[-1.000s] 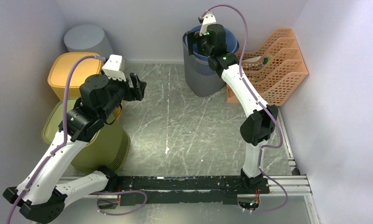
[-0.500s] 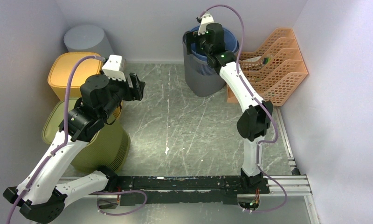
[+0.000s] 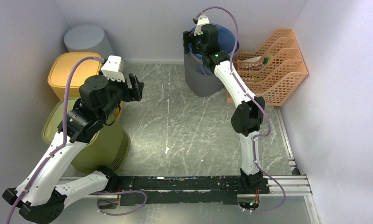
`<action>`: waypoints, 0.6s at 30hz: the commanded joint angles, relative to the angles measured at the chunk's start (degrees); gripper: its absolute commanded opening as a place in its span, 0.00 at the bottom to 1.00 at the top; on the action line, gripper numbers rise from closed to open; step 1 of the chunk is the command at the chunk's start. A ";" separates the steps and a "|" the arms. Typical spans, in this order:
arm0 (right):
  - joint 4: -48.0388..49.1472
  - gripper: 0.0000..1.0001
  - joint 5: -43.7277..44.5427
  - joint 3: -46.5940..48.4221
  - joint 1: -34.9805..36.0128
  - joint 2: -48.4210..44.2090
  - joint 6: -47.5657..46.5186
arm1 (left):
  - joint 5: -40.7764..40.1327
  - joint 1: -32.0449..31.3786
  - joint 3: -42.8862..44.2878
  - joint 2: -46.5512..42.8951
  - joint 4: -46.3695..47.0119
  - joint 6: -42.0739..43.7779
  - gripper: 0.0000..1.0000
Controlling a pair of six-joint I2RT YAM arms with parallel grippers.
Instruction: Turn the large container upside down
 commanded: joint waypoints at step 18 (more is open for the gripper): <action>13.72 0.63 0.45 -8.81 -1.20 -6.57 4.13 | -2.59 0.14 -0.66 -1.33 -0.68 1.65 0.84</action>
